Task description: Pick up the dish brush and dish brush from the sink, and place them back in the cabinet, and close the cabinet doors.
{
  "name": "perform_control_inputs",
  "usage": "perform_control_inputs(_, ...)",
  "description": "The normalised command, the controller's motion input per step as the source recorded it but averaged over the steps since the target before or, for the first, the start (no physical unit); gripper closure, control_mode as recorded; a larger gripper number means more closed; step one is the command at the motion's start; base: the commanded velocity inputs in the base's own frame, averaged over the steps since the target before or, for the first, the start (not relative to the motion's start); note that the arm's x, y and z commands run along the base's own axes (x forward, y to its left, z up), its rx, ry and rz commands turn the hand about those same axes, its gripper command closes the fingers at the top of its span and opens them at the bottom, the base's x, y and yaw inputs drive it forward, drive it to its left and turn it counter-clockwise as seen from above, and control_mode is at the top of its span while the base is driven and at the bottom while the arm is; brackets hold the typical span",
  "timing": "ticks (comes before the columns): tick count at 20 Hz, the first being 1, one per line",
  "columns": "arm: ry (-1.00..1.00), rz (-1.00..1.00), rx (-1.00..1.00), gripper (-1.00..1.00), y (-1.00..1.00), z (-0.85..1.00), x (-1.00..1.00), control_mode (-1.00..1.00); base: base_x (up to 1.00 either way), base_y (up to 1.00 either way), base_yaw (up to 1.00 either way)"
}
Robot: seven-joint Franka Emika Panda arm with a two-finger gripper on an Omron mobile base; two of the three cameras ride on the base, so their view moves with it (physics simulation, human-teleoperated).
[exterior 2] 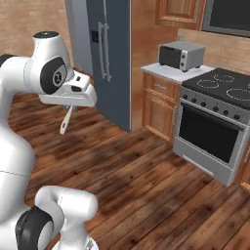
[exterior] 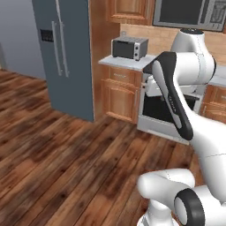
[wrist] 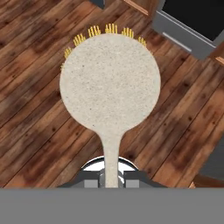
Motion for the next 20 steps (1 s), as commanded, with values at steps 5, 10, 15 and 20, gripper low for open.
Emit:
perform_control_inputs(5,0.00,0.00,0.00,1.00,0.00,0.00,0.00,1.00,0.00,0.00,-0.39)
perform_control_inputs(10,0.00,0.00,0.00,1.00,0.00,0.00,0.00,1.00,0.00,0.00,-0.35)
perform_control_inputs(15,0.00,0.00,0.00,1.00,0.00,0.00,0.00,1.00,0.06,0.00,-0.27)
perform_control_inputs(20,0.00,0.00,0.00,1.00,0.00,0.00,0.00,1.00,0.26,0.06,-0.19)
